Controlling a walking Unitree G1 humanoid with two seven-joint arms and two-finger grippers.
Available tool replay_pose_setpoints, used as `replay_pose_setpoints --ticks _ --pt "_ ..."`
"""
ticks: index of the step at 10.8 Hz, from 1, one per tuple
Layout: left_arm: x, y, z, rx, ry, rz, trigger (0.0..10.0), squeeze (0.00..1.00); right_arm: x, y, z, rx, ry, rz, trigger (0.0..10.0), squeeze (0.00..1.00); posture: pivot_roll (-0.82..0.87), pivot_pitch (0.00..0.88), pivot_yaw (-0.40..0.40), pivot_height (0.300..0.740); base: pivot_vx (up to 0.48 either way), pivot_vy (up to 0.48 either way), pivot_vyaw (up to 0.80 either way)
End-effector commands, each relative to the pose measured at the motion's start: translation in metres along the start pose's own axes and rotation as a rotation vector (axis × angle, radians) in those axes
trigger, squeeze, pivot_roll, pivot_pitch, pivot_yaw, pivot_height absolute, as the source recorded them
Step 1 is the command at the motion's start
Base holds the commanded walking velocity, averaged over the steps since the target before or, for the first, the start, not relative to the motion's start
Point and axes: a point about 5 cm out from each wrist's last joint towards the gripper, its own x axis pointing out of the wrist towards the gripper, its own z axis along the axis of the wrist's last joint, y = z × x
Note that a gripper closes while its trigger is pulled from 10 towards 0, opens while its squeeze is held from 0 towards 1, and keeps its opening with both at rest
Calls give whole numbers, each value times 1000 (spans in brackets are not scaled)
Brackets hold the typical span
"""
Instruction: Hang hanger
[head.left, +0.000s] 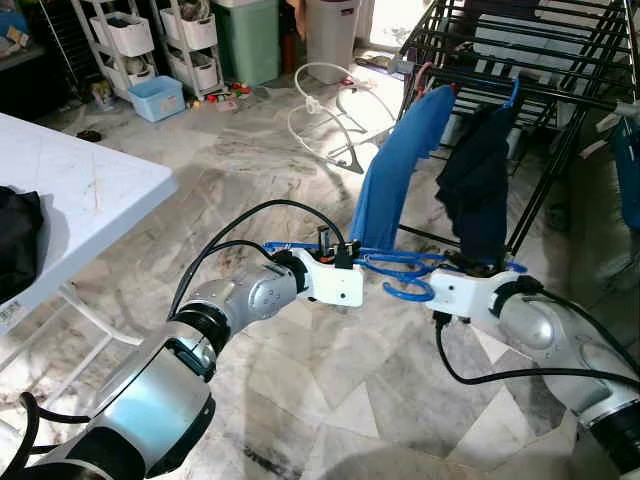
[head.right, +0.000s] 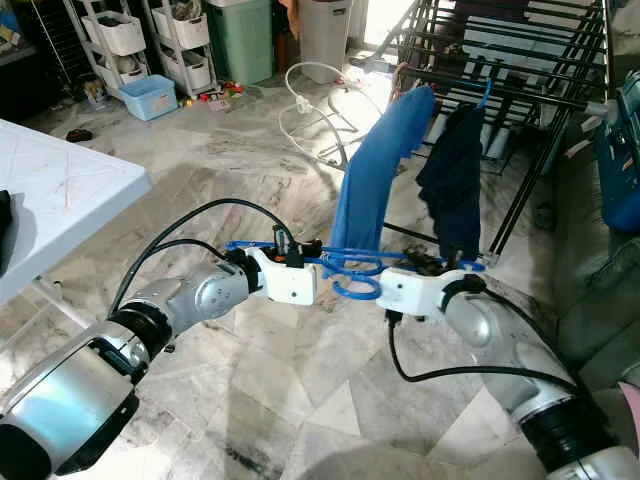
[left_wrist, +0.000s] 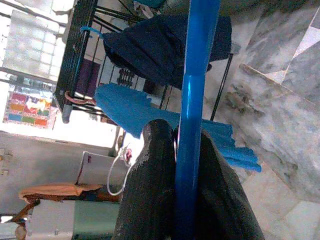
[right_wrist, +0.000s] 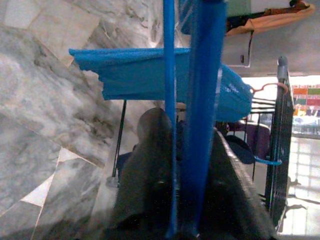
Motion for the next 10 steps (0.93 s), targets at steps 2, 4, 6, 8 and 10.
replay_pose_setpoints --ticks 2,4,6,8,10 --pt "-1 3 -2 12 2 17 10000 0 -3 12 1 17 -20 40 0 0 5 66 -23 740 0 0 0" --pt "-2 1 -3 26 7 6 10000 0 -7 19 0 38 -15 55 0 0 2 65 -19 740 0 0 0" --pt "-1 0 -2 16 0 -9 10000 0 -9 22 -2 56 -1 58 0 0 1 63 -18 740 0 0 0" --pt "-3 -3 1 -40 -36 -23 10000 1000 -11 31 -2 88 10 62 0 0 0 64 -16 740 0 0 0" --pt "-3 -1 5 -33 -78 14 10000 1000 -13 38 -7 125 37 74 0 0 1 64 -19 740 0 0 0"
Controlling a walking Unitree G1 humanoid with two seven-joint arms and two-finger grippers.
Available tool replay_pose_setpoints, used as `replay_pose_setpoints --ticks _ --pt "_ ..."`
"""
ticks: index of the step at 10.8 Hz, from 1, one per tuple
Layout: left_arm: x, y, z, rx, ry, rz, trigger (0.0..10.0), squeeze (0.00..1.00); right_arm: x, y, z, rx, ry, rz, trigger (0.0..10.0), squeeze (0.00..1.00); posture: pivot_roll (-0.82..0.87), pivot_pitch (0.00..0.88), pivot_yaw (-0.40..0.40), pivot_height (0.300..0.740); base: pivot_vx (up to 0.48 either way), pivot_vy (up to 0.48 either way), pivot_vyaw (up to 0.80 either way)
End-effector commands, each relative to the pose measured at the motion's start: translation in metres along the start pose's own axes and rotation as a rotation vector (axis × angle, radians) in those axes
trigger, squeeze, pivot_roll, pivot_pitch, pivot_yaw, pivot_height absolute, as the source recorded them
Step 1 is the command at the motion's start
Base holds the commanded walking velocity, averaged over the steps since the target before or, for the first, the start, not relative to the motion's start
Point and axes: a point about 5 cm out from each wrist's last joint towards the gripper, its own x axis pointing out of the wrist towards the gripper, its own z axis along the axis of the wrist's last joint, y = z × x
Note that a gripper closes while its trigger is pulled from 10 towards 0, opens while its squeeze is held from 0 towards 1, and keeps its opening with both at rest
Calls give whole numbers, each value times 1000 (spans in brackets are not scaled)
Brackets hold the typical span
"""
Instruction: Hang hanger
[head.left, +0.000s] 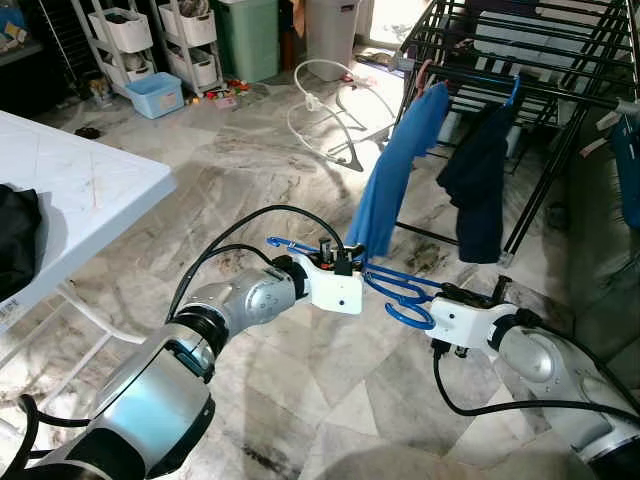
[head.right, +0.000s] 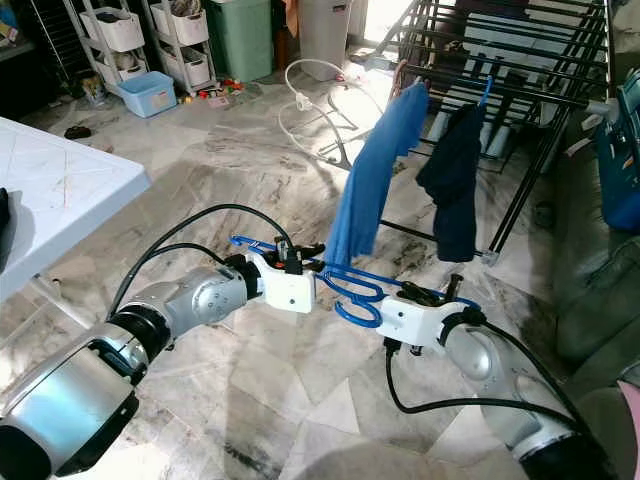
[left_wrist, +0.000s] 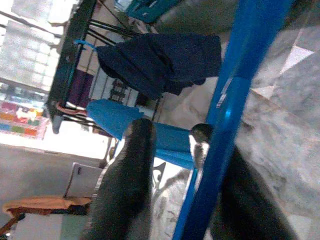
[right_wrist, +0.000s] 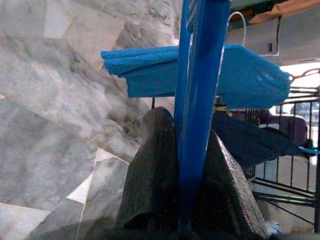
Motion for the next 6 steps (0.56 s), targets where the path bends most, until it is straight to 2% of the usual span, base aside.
replay_pose_setpoints --ticks 1,3,5,6 --pt "-1 6 4 -8 -47 41 10000 1000 -2 5 -6 41 33 13 0 0 5 60 -21 740 0 0 0" --pt "-9 -2 7 -20 -133 -20 10000 1000 -2 17 -11 123 57 12 0 0 13 58 -26 740 0 0 0" --pt "-26 -25 -2 -31 -138 -157 10000 1000 -4 30 -9 201 61 13 0 0 13 57 -28 740 0 0 0" --pt "-32 -33 -6 -42 -132 -190 10000 1000 -6 37 -7 211 60 24 0 0 13 57 -30 740 0 0 0"
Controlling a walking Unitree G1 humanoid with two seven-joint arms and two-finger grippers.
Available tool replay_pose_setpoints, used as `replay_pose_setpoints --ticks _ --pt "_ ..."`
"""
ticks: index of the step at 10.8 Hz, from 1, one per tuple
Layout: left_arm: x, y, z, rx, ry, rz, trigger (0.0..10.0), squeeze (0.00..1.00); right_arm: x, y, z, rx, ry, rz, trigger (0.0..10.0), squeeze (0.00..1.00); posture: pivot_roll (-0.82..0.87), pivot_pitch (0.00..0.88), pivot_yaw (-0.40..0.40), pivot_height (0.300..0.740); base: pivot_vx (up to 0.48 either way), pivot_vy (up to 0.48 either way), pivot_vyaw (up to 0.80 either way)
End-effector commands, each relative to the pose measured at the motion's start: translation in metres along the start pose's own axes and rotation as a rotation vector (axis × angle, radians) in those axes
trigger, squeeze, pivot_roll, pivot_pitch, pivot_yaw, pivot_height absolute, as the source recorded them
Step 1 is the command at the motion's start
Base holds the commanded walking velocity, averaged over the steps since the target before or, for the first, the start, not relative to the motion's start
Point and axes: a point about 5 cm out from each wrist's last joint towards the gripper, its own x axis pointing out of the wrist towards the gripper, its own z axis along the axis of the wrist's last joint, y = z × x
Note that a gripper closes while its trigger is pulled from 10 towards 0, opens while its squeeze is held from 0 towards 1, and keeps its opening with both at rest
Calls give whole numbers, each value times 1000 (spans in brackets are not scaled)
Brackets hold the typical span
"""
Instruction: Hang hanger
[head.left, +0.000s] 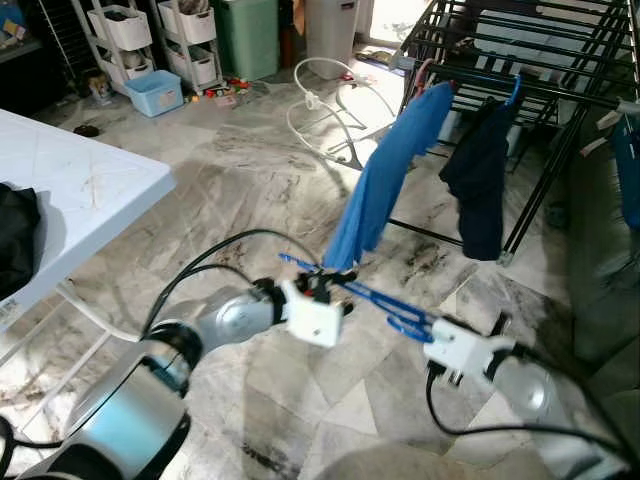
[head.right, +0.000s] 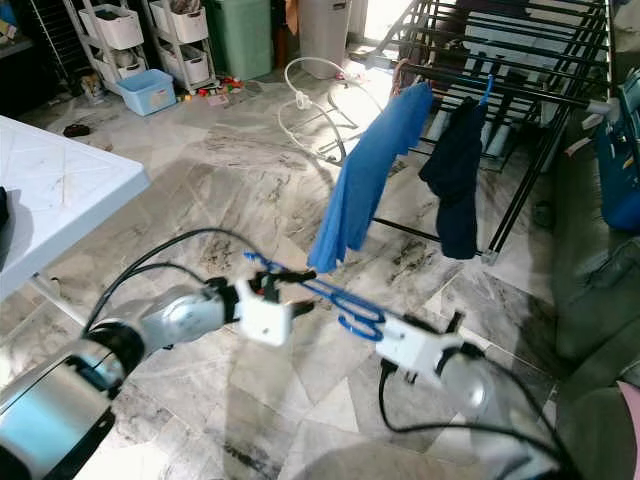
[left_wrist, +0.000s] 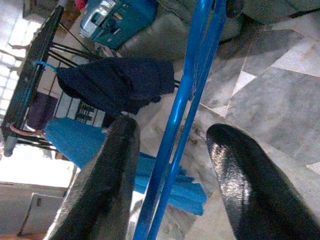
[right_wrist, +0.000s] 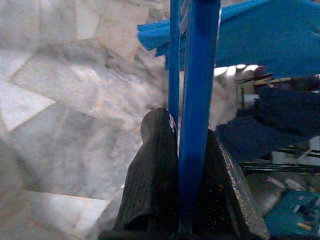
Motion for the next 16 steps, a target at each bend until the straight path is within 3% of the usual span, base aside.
replay_pose_setpoints --ticks 1,3,5,6,9,10,12,14,16 --pt "-2 -5 -1 -1 -1 -34 10000 1000 -1 0 0 13 -2 -18 0 0 14 57 -33 740 0 0 0" --pt "-2 -4 0 -8 -12 -47 10000 1000 -3 9 -7 31 29 -3 0 0 18 59 -34 740 0 0 0" --pt "-3 3 3 -6 -46 -31 10000 1000 -6 8 -15 43 75 -28 0 0 17 62 -30 740 0 0 0" --pt "0 11 0 57 4 22 10000 1000 -6 -5 -17 35 88 -127 0 0 17 65 -23 740 0 0 0" --pt "2 52 -4 161 110 332 10000 1000 -13 -48 -7 -12 49 -376 0 0 11 71 -18 740 0 0 0" --pt "5 58 -3 172 126 382 10000 1000 -14 -55 -8 -23 59 -408 0 0 12 72 -18 740 0 0 0" --pt "12 57 2 174 107 378 10000 1000 -14 -58 -15 -16 102 -412 0 0 11 69 -19 740 0 0 0" --pt "9 35 -8 -93 159 373 10000 1000 -15 -42 -33 187 173 -376 0 0 9 68 -18 740 0 0 0" --pt "2 10 -25 -514 269 510 10000 1000 -17 -15 -32 746 150 -383 0 0 5 67 -22 740 0 0 0"
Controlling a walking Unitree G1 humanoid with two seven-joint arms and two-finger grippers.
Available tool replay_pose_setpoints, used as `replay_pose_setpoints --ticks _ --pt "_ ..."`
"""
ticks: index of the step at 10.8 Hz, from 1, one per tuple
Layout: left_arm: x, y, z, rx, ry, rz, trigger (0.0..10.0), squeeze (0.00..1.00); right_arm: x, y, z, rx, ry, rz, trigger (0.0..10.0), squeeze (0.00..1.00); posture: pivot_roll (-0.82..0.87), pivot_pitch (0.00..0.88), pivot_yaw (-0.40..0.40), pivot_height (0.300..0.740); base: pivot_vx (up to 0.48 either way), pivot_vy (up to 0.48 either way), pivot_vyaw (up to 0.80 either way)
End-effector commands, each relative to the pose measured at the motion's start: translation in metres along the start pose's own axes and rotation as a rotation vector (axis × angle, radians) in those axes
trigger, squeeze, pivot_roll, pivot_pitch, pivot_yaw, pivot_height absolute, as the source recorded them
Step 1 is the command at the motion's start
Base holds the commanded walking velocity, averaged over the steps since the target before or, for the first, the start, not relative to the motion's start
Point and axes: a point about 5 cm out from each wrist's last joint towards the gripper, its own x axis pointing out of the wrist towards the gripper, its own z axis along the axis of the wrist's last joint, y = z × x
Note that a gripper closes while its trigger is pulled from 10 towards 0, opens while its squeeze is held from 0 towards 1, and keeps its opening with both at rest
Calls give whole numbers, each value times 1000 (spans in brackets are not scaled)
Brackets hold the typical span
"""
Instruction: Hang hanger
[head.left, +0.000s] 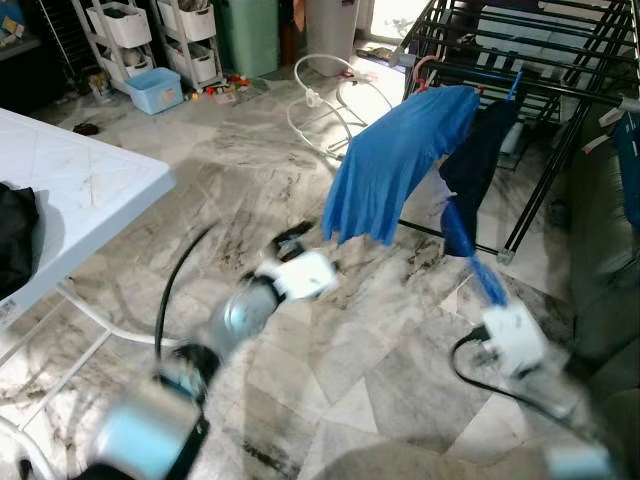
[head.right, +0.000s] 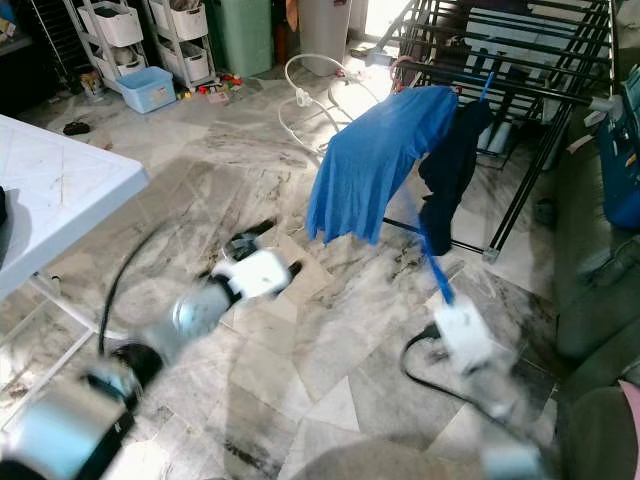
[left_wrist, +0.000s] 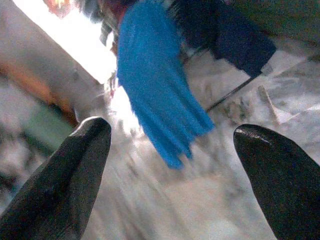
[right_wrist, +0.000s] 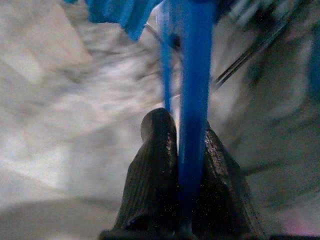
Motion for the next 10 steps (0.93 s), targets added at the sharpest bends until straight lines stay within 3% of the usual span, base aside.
replay_pose_setpoints --ticks 1,2,3,4,6,7,8,9,10 --pt "-5 2 -17 -182 119 84 10000 0 -7 -2 6 158 -27 -25 0 0 0 67 -29 740 0 0 0" --pt "-8 -2 -24 -279 166 109 10000 0 -10 3 4 235 -21 -19 0 0 -4 64 -35 740 0 0 0" --pt "-16 -10 -37 -409 231 137 10000 0 -23 9 7 384 -70 -87 0 0 -11 54 -47 740 0 0 0" --pt "-18 -11 -42 -453 272 159 10000 0 -31 11 6 450 -79 -126 0 0 -17 49 -59 740 0 0 0" --pt "-15 -1 -41 -454 304 128 10000 0 -38 12 0 518 -62 -199 0 0 -26 39 -90 740 0 0 0" --pt "-19 4 -49 -520 366 76 10000 0 -39 17 0 509 -65 -183 0 0 -24 28 -103 740 0 0 0" --pt "-36 1 -70 -585 495 50 10000 0 -40 27 -2 527 -30 -151 0 0 -21 21 -96 740 0 0 0" --pt "-39 -5 -71 -563 478 42 10000 0 -40 31 -5 541 -11 -157 0 0 -21 16 -81 740 0 0 0" --pt "-42 -16 -73 -592 475 70 10000 0 -43 36 -15 574 33 -186 0 0 -23 12 -60 740 0 0 0"
